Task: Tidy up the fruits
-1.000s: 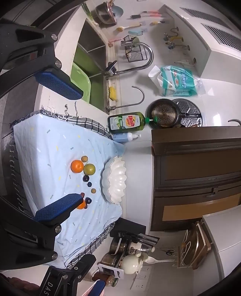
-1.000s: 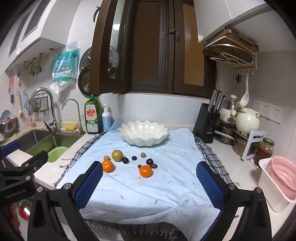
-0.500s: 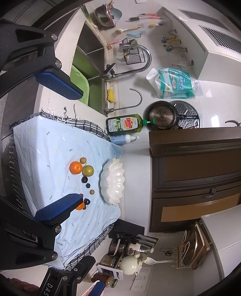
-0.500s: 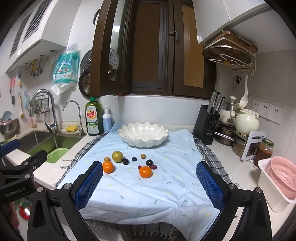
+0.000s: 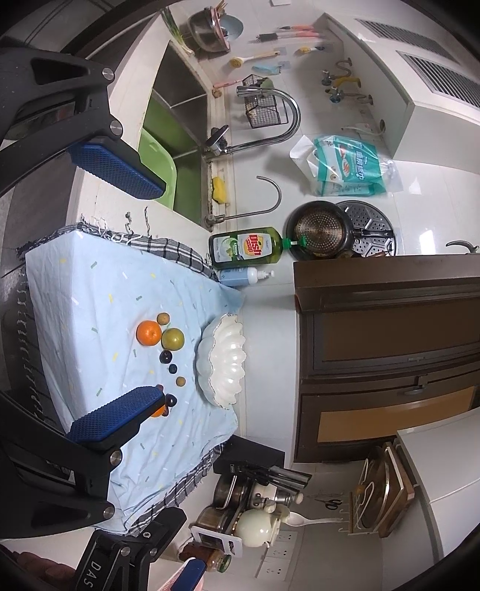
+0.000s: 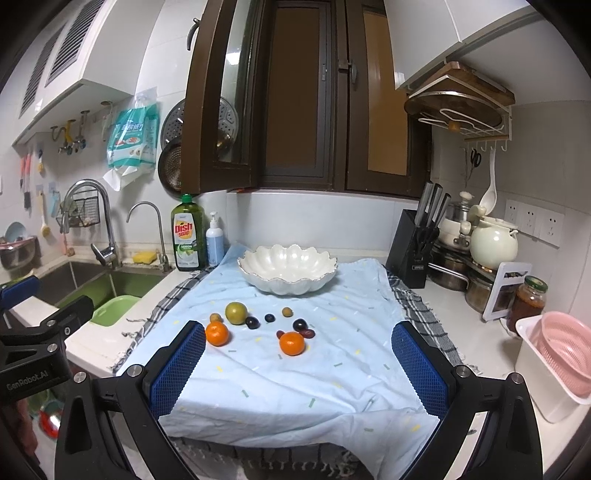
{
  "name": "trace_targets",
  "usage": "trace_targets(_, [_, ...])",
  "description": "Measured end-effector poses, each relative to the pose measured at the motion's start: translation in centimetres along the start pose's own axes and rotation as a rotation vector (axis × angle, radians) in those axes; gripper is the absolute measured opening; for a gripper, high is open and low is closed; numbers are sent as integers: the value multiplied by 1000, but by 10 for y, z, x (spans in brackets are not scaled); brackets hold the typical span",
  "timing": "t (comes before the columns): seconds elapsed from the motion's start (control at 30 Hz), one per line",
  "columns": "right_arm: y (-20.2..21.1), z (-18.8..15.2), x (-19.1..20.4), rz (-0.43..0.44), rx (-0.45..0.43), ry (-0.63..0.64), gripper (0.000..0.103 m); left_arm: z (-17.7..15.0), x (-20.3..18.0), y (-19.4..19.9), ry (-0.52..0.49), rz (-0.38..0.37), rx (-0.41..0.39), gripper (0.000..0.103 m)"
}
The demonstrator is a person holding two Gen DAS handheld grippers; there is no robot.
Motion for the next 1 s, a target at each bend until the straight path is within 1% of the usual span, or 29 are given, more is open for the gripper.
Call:
trace_targets(0.43, [2, 1, -2, -7, -7, -4, 102, 3, -2, 1, -2, -12, -4, 103])
trace_targets(1.0, [2, 0, 0, -4, -5, -4, 102, 4, -4, 0, -2, -25, 11, 103])
Point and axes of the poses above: each gripper's, at about its wrist camera, not at the fingertips, and y roughly against the way its jaws point, x to its left, z to its top, the point moved 1 cm from there along -y, roughly the way its jaws point, and after that the axes turned 2 degrees about y, right-handed, at the moved point
